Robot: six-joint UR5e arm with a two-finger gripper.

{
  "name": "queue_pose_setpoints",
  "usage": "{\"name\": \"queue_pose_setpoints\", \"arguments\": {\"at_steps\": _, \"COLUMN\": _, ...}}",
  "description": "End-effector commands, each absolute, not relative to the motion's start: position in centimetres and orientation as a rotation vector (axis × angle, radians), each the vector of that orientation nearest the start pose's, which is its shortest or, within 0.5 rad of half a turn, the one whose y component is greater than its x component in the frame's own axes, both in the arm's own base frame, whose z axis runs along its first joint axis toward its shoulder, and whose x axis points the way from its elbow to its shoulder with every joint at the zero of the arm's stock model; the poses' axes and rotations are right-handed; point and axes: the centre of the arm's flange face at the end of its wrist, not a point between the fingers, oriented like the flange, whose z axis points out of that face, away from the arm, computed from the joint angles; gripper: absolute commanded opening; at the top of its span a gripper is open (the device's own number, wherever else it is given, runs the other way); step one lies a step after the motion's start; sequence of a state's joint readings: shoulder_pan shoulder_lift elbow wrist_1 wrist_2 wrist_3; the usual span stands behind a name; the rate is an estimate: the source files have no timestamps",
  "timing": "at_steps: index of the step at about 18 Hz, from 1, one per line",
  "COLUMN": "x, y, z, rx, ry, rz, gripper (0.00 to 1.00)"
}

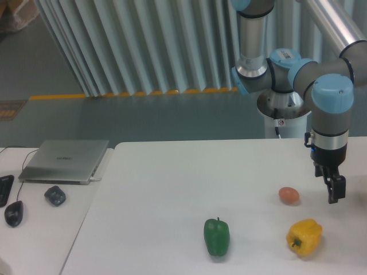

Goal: Place the yellow pepper in a basket
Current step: 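Move the gripper down toward the yellow bell pepper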

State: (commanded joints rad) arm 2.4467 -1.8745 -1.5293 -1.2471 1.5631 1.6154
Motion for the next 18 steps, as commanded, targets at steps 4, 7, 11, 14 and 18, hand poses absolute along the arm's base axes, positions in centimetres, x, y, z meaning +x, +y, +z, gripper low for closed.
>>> {"name": "queue_pose_setpoints", "arguments": {"at_steps": 4, "x": -38.3, "y": 49.5, "z": 37.2, "rx": -2.904, "ry": 1.121, "rz": 0.084, "gripper": 1.00}}
{"name": "queue_pose_setpoints", "arguments": {"at_steps": 7, "x": -37.8, "y": 49.8, "z": 37.2, "rx": -2.918, "ry": 1.080, "rz": 0.082, "gripper": 1.00}}
{"name": "queue_pose_setpoints", "arguments": {"at_steps": 11, "x": -36.1, "y": 51.0, "z": 35.9, "rx": -2.945, "ry": 1.011, "rz": 0.062, "gripper": 1.00}}
{"name": "queue_pose_setpoints", "arguments": {"at_steps": 14, "x": -36.2, "y": 51.0, "z": 35.7, "rx": -2.917, "ry": 0.999, "rz": 0.157, "gripper": 1.00}}
{"name": "queue_pose_setpoints", "arguments": {"at_steps": 18, "x": -35.8, "y": 50.8, "z": 35.3, "rx": -2.948, "ry": 0.910, "rz": 0.140, "gripper": 1.00}}
